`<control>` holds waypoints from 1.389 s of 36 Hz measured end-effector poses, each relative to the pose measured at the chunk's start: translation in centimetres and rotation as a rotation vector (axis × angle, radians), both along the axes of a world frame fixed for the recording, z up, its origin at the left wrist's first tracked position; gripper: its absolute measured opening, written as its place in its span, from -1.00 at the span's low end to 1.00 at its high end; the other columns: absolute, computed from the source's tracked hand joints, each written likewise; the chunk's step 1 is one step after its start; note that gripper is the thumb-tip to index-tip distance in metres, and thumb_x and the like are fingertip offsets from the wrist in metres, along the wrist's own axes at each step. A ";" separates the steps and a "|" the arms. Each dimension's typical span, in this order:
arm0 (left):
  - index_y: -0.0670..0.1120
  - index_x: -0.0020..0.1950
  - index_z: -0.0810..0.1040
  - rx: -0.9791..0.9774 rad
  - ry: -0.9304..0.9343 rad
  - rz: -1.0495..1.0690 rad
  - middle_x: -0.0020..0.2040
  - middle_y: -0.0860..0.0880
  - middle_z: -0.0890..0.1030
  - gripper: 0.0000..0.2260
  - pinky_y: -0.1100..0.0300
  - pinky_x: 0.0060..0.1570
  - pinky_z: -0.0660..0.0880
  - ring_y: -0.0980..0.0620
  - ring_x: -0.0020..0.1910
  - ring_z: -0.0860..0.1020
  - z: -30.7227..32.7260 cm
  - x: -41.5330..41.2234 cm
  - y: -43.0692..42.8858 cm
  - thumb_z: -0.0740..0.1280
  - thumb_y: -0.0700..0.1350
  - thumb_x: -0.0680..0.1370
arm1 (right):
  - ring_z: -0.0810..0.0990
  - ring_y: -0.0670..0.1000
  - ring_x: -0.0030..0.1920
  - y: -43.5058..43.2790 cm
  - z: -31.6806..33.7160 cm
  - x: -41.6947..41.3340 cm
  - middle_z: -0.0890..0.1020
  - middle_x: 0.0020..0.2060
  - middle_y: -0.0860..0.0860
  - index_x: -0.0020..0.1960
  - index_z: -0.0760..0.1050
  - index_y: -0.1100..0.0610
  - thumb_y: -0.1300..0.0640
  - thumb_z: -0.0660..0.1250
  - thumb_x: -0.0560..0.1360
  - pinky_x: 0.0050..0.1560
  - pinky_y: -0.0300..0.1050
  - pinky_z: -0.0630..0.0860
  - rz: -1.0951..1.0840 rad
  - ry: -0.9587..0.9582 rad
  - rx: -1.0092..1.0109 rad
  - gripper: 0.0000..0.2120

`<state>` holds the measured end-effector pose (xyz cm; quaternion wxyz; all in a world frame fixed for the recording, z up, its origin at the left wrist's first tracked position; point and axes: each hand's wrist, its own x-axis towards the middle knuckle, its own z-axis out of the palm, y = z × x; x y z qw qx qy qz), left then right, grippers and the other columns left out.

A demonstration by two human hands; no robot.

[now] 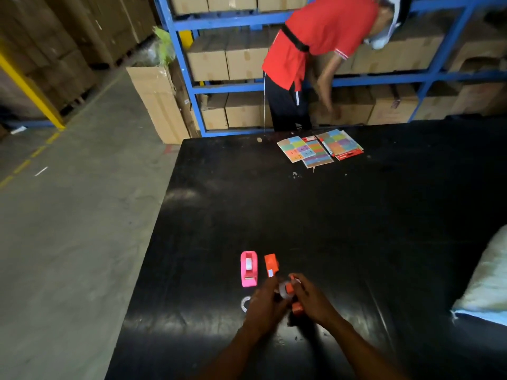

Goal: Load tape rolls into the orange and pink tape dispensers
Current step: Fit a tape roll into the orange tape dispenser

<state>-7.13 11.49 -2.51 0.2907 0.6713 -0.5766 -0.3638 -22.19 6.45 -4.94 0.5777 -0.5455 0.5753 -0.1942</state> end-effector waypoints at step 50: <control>-0.26 0.16 0.54 0.221 0.729 0.193 0.16 -0.38 0.61 -0.70 -0.09 0.19 0.57 -0.25 0.14 0.62 1.1 0.0 -2.7 0.45 -0.37 0.45 | 0.61 -0.12 0.12 -1.6 0.1 0.5 0.62 0.19 0.02 0.28 0.48 -0.07 -0.01 0.14 0.65 0.06 -0.29 0.51 -0.042 -0.064 -0.075 -0.75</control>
